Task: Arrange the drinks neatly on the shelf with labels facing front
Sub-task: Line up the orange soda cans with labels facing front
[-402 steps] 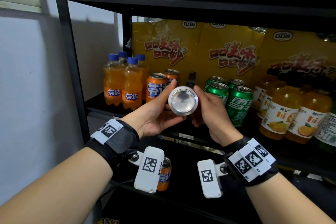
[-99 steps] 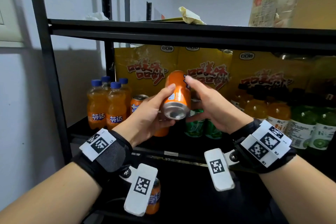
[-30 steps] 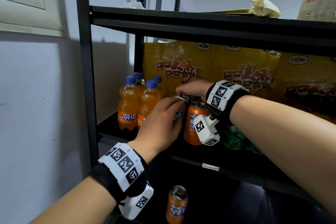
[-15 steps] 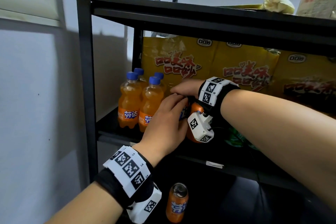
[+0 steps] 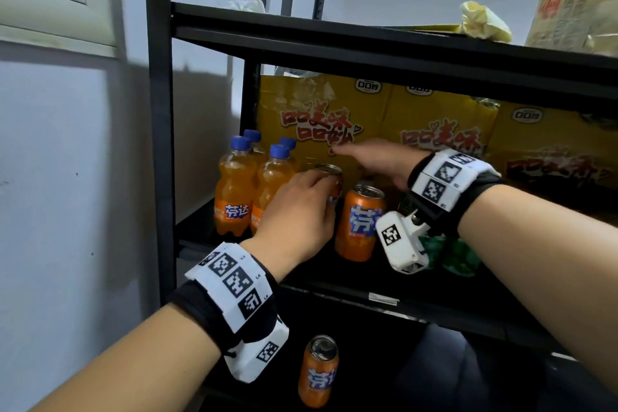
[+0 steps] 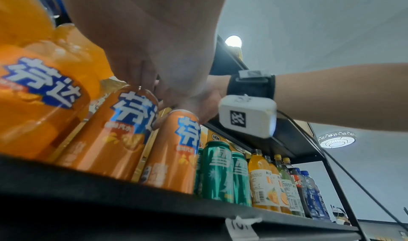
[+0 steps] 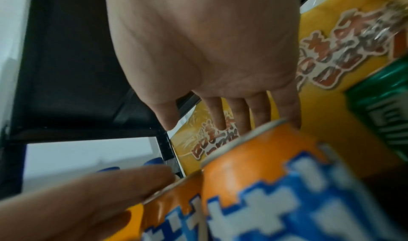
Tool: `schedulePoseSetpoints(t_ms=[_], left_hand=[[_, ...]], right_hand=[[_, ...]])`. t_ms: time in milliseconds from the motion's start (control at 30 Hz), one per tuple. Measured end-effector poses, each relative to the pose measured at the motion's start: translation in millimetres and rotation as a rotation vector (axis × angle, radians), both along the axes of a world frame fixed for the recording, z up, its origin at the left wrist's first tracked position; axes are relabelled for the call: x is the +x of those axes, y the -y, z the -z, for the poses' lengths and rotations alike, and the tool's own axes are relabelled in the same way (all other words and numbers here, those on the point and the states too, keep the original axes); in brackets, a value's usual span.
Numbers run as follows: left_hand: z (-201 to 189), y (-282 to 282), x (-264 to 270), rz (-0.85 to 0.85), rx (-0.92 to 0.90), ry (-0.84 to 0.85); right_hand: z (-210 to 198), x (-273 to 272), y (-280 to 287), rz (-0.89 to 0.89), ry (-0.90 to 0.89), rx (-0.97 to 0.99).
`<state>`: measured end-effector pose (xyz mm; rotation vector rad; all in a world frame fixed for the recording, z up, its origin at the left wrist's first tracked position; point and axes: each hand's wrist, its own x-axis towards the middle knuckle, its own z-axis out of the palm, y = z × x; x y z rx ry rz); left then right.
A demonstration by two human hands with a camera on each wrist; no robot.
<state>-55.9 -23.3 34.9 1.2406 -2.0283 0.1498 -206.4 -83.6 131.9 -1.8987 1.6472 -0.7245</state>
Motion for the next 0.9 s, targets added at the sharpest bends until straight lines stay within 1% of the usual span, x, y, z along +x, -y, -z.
schedulePoseSetpoints(t_ms=[100,200,267,367,433,533,600,700,833,900], left_hand=[[-19.6,4.3,-7.7,-0.013,0.084,0.087],[-39.7,12.8,-18.7,-0.041,0.224,0.262],[-48.5,18.3,-24.2,-0.051,0.277,0.372],[-54.4,26.3,-27.5,-0.047,0.312,0.498],[-55.1,31.1,-28.3,-0.056,0.307,0.564],[-53.1,36.2,-28.5,-0.077,0.313,0.608],[-48.5,37.6,-28.3,-0.105,0.299,0.637],[-42.9,37.8,-29.1,-0.145,0.267,0.671],[-43.1,36.3,-30.1,-0.152,0.246,0.639],[-43.3,37.2,-29.9,-0.145,0.241,0.621]], right_hand=[[11.3,-27.3,-18.4,-0.084,0.005,-0.01],[32.1,-43.7,-28.9,-0.116,-0.075,0.017],[50.7,-44.3,-33.4,-0.075,-0.084,-0.014],[72.5,-40.2,-29.1,0.03,0.039,-0.08],[79.4,-38.2,-21.8,0.1,0.083,-0.12],[88.3,-36.6,-11.7,0.219,0.107,-0.175],[94.7,-34.8,-6.1,0.259,0.146,-0.196],[99.4,-29.1,2.2,0.265,0.2,-0.182],[103.0,-22.7,8.7,0.227,0.339,-0.144],[105.3,-21.0,10.5,0.194,0.372,-0.147]])
